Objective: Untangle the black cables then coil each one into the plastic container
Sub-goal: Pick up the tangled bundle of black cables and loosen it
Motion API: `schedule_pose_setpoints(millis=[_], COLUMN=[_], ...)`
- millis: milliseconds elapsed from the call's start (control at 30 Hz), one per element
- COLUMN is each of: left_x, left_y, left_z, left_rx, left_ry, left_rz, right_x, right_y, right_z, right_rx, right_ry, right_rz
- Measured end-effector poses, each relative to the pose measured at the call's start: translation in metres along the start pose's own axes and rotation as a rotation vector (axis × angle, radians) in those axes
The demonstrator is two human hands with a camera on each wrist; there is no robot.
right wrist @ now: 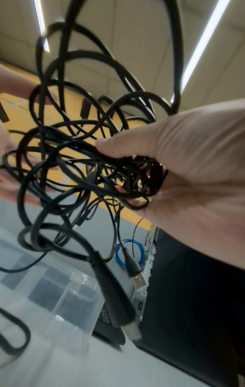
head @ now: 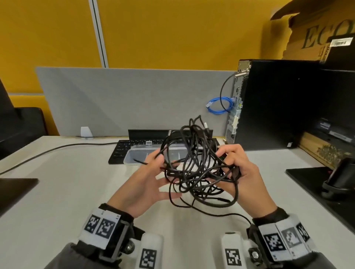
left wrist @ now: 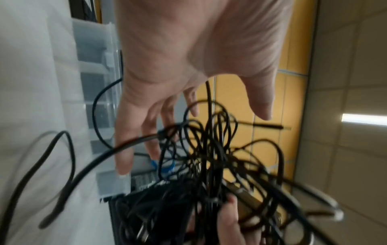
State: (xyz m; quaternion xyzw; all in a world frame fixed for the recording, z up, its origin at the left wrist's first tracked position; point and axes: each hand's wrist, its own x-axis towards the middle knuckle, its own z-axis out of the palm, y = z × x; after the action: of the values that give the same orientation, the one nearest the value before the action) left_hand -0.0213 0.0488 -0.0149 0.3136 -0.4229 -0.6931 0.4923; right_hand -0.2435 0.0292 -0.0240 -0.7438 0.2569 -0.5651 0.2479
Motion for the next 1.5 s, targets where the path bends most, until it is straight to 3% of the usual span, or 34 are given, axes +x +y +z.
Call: schedule_pose_setpoints(millis=[133,267,367,633,767,900,967,1100,1267,1500], left_x=[0.006,0.008,0.007,0.003,-0.001,-0.001,0.000,0.001,0.001,0.004], left_y=[-0.014,-0.006,-0.001,0.004,-0.003,-0.013,-0.016,-0.016,-0.013,-0.015], left_z=[0.011,0.003,-0.002,0.004,0.009,0.017,0.019,0.020,0.019,0.014], left_rx=[-0.072,-0.145,-0.293,-0.480,-0.423,-0.012,0.085,0.060,-0.004,-0.003], left_ry=[0.132,0.300,0.403,0.311,0.200,0.163,0.160,0.198,0.259,0.282], left_rz=[0.014,-0.011,-0.026,-0.012,0.031,0.056,0.074,0.119,0.169,0.135], right_x=[0.002,0.002,0.001,-0.004,-0.002,-0.002,-0.002,-0.001,0.000,0.000], right_y=[-0.002,-0.006,-0.006,-0.011,-0.015,-0.017,-0.018,-0.021,-0.025,-0.019], right_z=[0.009,-0.007,-0.017,-0.026,-0.017,-0.005,-0.004,-0.006,-0.014,-0.013], right_rx=[-0.043,0.062,-0.134,-0.471,-0.316,-0.169,-0.100,0.051,-0.003,-0.129], right_ry=[-0.099,-0.084,-0.067,0.053,0.108,0.172,0.192,0.177,0.051,0.064], right_rz=[0.028,0.151,0.140,0.104,0.131,0.228,0.270,0.337,0.299,0.258])
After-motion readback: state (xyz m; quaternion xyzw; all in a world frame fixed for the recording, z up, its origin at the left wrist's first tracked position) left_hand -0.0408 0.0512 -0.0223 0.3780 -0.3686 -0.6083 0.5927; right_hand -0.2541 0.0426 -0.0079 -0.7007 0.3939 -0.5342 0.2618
